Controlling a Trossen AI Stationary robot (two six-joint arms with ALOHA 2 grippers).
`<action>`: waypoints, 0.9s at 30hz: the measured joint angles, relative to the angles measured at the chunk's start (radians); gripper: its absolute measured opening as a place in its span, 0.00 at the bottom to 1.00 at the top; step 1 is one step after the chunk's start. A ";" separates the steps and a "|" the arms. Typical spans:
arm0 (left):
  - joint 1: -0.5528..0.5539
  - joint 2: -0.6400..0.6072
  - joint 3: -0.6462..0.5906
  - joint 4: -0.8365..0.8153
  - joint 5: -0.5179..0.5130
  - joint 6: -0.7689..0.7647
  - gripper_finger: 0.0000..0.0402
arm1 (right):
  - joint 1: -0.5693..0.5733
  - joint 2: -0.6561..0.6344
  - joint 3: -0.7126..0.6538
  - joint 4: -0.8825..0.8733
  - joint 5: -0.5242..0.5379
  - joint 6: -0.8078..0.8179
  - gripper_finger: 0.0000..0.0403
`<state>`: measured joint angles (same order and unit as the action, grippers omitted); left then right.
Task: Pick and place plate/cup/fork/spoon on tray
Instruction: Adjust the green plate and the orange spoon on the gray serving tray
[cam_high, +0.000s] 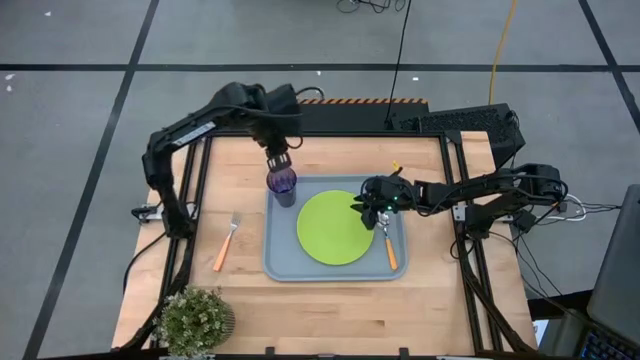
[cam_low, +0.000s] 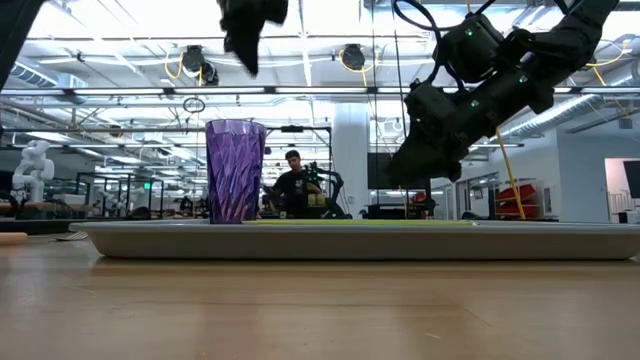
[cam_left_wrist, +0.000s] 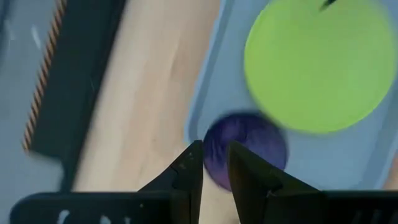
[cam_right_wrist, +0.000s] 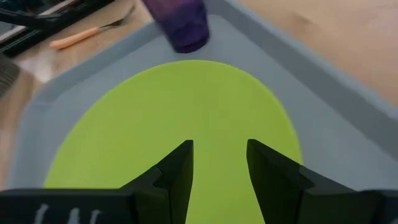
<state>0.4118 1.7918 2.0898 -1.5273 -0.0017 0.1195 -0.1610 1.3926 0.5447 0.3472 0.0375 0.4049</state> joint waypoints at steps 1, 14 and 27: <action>-0.019 -0.020 0.004 0.039 0.001 0.024 0.18 | 0.000 0.000 -0.004 0.000 0.013 -0.002 0.36; -0.240 -0.435 -0.413 0.891 0.263 0.170 0.18 | 0.007 0.000 -0.036 0.073 0.017 -0.128 0.36; -0.276 -0.817 -1.159 1.488 0.070 -0.009 0.18 | 0.045 0.000 -0.036 0.048 0.014 -0.148 0.36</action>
<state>0.1363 0.9752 0.9308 -0.0397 0.0679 0.1101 -0.1158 1.3930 0.5087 0.3953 0.0513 0.2564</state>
